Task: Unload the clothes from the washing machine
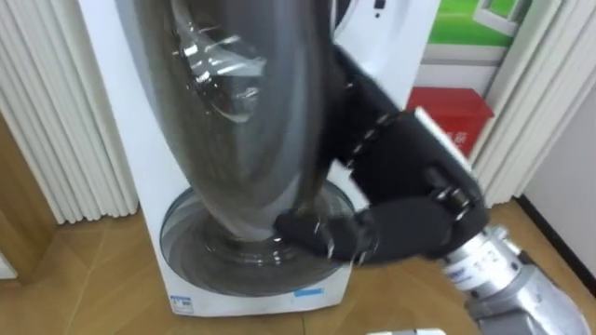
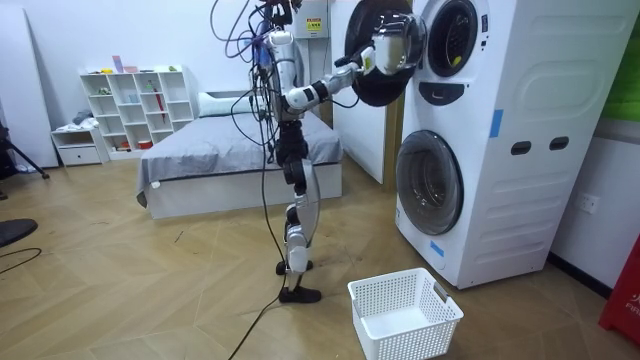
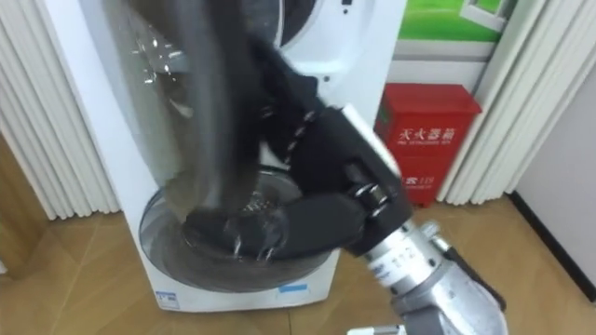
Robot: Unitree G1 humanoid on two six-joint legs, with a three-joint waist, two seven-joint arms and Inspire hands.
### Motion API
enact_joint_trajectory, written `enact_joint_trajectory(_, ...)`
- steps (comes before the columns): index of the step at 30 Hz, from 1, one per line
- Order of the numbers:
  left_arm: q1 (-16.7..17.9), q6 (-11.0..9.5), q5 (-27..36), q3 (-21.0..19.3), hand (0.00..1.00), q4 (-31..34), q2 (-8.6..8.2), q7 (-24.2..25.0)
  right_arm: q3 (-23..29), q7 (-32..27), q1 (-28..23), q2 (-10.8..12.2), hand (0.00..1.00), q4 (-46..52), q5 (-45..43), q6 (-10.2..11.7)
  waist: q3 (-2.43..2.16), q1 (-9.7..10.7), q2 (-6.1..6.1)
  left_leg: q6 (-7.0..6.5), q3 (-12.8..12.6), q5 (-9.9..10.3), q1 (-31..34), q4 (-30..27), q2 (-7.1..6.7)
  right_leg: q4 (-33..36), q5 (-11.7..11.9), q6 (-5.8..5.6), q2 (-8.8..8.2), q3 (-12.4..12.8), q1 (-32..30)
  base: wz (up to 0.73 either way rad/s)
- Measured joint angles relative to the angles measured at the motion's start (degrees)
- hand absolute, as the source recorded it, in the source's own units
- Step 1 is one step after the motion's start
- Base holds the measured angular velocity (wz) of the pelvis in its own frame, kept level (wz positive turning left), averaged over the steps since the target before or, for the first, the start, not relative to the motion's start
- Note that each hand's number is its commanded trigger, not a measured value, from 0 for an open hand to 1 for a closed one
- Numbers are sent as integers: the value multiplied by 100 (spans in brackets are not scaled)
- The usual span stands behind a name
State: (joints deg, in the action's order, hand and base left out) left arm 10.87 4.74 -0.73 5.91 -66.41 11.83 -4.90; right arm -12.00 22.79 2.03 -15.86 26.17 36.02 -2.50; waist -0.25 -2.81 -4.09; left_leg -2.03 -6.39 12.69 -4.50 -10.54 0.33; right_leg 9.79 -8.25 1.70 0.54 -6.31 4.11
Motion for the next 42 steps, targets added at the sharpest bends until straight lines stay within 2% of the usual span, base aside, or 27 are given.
enact_joint_trajectory(5, -41, 0, 12, -4, 0, -2, 16, 6, -56, 241, 2, -23, 0, 115, -2, -110, -19, -126, -39, -1, 39, -1, -4, -5, -2, -5, 0, 0, -2, -35, 19, 6)
enact_joint_trajectory(10, -58, 2, 4, -8, 0, -17, 23, 7, -66, 459, 19, -25, 0, 136, -52, -142, -3, -257, -66, -3, 110, 0, -12, 0, -9, -19, -2, -3, -14, -63, 57, 6)
enact_joint_trajectory(18, -67, 15, 4, 0, 0, -23, 15, 20, -94, 617, 19, -27, 0, 156, -68, -259, 26, -307, -26, -1, 177, 0, 8, 2, -11, -21, -2, -3, -15, -161, 69, 3)
enact_joint_trajectory(24, -65, 19, 16, 3, 0, -20, 16, 9, -260, 606, 20, -79, 0, 156, -71, -266, 29, -375, -42, -2, 182, 0, 12, 13, -12, -19, -2, -3, -16, -168, 66, 2)
enact_joint_trajectory(31, -59, 18, 15, 2, 0, -33, 28, 11, -266, 555, 30, -200, 0, 153, -75, -267, 57, -395, -88, -2, 186, 0, 15, 16, -11, -21, -2, -4, -17, -177, 66, 0)
enact_joint_trajectory(42, -167, 124, 24, 4, 0, -8, 17, 46, -555, 612, 30, -176, 0, 38, -283, -351, 60, -478, -75, -1, 204, 0, 39, 1, -11, -24, -3, -5, -24, -223, 53, 0)
